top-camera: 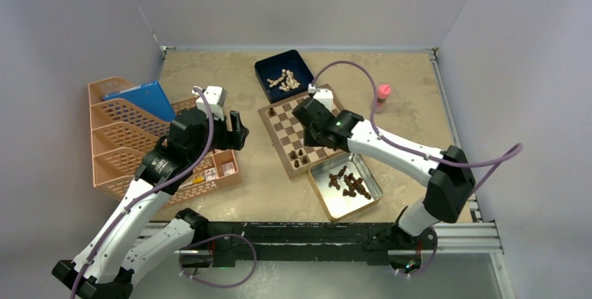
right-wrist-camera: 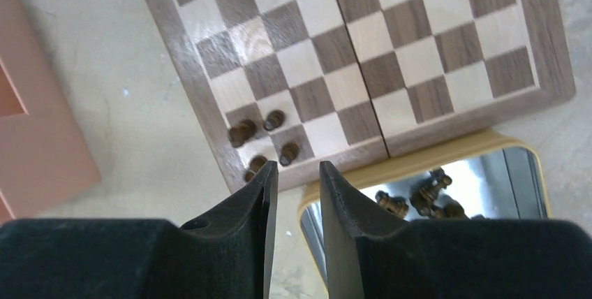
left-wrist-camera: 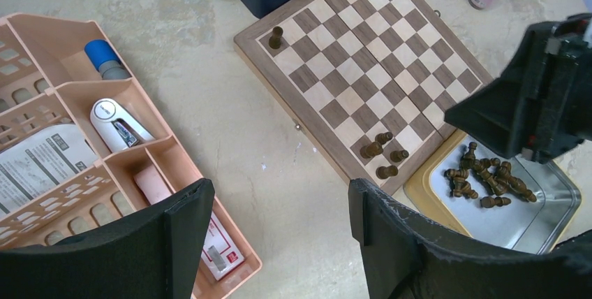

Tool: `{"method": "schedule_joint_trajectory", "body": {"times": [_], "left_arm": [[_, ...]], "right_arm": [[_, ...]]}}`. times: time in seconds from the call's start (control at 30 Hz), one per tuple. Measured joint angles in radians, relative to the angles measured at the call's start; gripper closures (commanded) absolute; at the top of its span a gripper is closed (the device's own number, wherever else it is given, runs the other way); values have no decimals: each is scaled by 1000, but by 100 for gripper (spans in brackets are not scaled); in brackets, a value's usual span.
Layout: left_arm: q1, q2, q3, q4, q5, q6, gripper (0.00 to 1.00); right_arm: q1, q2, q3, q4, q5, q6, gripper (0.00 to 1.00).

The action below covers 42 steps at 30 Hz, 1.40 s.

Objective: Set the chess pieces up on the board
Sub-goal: Place the chess piece on the chessboard, then pick up the chess piece from the storage box.

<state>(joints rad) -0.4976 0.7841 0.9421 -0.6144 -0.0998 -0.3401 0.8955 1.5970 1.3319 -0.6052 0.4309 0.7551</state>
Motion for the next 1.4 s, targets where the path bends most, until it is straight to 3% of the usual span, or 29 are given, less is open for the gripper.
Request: {"method": "schedule_joint_trajectory", "body": {"times": [0.17, 0.6, 1.4], "left_arm": [[0, -1, 0, 0, 7, 0, 30], [0, -3, 0, 0, 18, 1, 30], [0, -9, -4, 6, 18, 1, 29]], "right_arm": [[0, -112, -152, -4, 19, 35, 69], [-29, -216, -431, -10, 21, 129, 68], [-85, -211, -508, 74, -7, 205, 70]]}}
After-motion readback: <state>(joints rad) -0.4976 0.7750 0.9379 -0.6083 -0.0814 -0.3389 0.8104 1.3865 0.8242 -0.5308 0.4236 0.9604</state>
